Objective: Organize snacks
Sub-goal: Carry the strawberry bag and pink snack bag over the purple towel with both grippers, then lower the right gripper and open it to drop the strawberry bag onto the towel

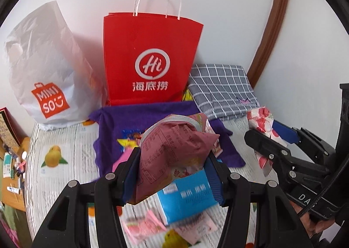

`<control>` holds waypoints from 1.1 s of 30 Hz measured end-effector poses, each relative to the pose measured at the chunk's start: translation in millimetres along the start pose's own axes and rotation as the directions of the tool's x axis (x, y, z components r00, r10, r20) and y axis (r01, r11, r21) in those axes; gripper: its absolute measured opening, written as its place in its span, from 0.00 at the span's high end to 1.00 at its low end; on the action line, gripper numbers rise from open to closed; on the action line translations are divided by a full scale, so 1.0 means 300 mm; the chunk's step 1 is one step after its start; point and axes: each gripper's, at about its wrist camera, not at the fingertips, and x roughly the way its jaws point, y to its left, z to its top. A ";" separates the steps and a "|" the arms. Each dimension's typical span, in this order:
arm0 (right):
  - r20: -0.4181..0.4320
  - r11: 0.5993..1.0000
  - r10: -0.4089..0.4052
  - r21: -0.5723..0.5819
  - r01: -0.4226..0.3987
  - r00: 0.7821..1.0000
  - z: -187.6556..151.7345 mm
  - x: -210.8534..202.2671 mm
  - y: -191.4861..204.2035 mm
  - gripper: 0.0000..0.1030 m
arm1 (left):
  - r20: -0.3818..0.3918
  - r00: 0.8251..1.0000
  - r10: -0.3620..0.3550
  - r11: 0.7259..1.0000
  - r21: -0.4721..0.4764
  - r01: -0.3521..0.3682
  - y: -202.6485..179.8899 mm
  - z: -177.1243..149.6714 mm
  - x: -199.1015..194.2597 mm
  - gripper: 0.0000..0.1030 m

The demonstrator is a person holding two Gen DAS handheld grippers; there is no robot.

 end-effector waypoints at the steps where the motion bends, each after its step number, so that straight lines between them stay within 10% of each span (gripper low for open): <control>1: -0.004 1.000 0.004 0.004 -0.004 1.000 0.015 0.017 -0.006 0.47 | 0.003 1.000 0.002 1.000 -0.003 -0.002 0.006 0.020 0.011 0.47; 13: -0.037 1.000 0.021 0.024 -0.020 0.999 0.168 0.230 -0.052 0.47 | 0.025 1.000 -0.002 1.000 -0.022 0.003 0.078 0.209 0.158 0.47; 33: -0.149 0.997 0.028 0.070 -0.018 0.988 0.145 0.478 -0.162 0.47 | -0.068 0.997 0.034 0.993 -0.107 -0.041 0.222 0.173 0.332 0.48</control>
